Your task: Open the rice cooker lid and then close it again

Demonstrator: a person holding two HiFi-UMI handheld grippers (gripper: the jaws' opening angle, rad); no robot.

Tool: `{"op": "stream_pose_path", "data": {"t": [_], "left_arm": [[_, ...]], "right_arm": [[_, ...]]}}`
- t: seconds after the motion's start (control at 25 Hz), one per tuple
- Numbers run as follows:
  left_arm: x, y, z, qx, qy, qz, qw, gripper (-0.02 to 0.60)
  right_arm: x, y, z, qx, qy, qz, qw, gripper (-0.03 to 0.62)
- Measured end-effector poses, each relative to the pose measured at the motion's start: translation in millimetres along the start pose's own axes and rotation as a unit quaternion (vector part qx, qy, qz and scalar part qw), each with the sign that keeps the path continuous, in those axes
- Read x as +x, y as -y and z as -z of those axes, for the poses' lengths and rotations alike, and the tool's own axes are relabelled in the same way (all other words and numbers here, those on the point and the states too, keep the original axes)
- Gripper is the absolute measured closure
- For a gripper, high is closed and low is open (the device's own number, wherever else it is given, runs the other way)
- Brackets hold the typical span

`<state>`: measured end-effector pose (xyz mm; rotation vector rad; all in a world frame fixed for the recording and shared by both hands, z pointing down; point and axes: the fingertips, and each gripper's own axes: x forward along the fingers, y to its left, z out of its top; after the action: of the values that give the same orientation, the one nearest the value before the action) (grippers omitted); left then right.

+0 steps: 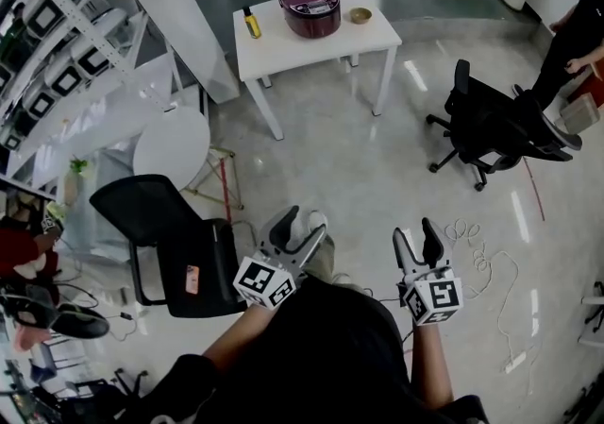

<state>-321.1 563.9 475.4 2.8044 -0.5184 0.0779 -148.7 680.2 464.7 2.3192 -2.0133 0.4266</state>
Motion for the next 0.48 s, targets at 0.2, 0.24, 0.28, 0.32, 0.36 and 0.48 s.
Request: {"op": "stream_pose_path", "data": {"t": [0.2, 0.24, 0.28, 0.32, 0.36, 0.48], "left_arm": [[34.8, -11.1, -3.0, -0.003, 0.000, 0.015, 0.9999, 0.318], [45.0, -13.2, -4.4, -0.002, 0.002, 0.020, 0.9998, 0.318], [56.4, -15.3, -6.0, -0.001, 0.004, 0.025, 0.9997, 0.318], [69.0, -17.5, -7.5, 0.000, 0.005, 0.031, 0.9995, 0.318], [82.0, -20.5, -9.1, 0.002, 0.006, 0.036, 0.9993, 0.318], [119.8, -37.4, -16.5, 0.004, 0.008, 0.047, 0.9989, 0.318]], "right_arm": [[22.0, 8.3, 1.9, 0.009, -0.011, 0.003, 1.000, 0.356], [27.7, 13.6, 1.4, 0.012, -0.011, 0.008, 1.000, 0.356], [34.2, 20.6, 0.5, 0.014, -0.012, 0.013, 1.000, 0.356], [41.4, 28.7, -0.9, 0.015, -0.013, 0.019, 1.000, 0.356], [49.6, 37.1, -2.8, 0.015, -0.014, 0.024, 1.000, 0.356], [82.5, 58.7, -11.7, 0.016, -0.018, 0.028, 0.999, 0.356]]}}
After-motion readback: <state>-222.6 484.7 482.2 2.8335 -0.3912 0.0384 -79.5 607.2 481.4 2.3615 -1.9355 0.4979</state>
